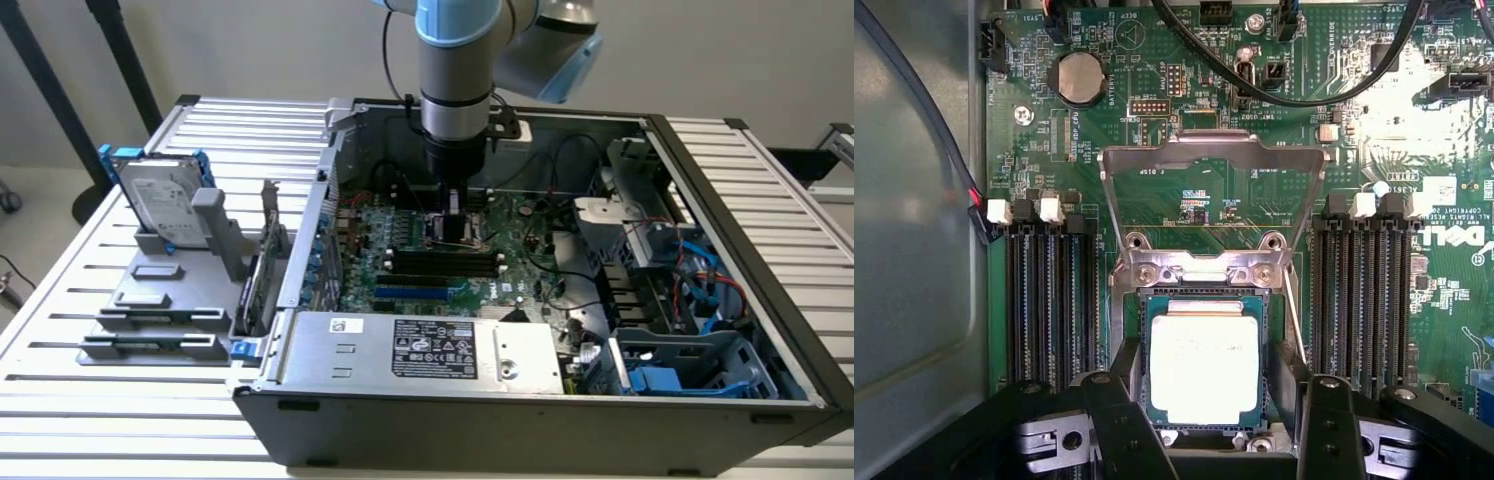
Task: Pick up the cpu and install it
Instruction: 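Place the cpu into insertion slot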
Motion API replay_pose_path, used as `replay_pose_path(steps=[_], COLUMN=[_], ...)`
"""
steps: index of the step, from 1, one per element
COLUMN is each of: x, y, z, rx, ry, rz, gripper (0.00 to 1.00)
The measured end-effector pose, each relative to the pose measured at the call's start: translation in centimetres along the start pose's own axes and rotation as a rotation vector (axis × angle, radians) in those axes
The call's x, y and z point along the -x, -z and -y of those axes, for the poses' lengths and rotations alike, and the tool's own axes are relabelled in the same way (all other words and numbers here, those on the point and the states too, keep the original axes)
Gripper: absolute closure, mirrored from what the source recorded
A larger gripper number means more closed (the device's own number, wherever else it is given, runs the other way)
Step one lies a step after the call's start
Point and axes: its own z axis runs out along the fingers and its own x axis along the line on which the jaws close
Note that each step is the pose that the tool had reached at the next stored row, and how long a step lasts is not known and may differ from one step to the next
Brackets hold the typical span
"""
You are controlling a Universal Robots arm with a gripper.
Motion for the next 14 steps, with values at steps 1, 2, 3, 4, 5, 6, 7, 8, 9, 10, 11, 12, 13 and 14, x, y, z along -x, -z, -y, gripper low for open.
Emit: replay_pose_path(steps=[1, 2, 3, 4, 5, 6, 7, 8, 9, 10, 11, 12, 13, 14], x=[0.0, 0.0, 0.0, 0.0, 0.0, 0.0, 0.0, 0.0, 0.0, 0.0, 0.0, 0.0, 0.0, 0.0], y=[0.02, 0.08, 0.18, 0.33, 0.51, 0.71, 0.91, 1.13, 1.34, 1.48, 1.62, 1.77, 1.92, 2.06], z=[0.0, -0.01, -0.02, -0.03, -0.04, -0.06, -0.07, -0.09, -0.1, -0.09, -0.03, 0.02, 0.09, 0.18], rx=[-0.0001, -0.0001, 0.0, 0.0, -0.0001, -0.0001, -0.0001, 0.0, -0.0001, 0.0, -0.0001, -0.0001, -0.0002, -0.0002], ry=[0.0, 0.0, 0.0, 0.0, 0.0, 0.0, 0.0, 0.0, 0.0, 0.0, 0.0, 0.0, 0.0, 0.0], rz=[0.0, 0.0001, -0.0001, 0.0, 0.0, 0.0001, 0.0, -0.0002, 0.0, -0.0004, -0.0011, -0.0021, -0.0036, -0.0055], gripper=[0.38, 0.38, 0.38, 0.38, 0.38, 0.38, 0.38, 0.38, 0.38, 0.38, 0.38, 0.38, 0.38, 0.38])
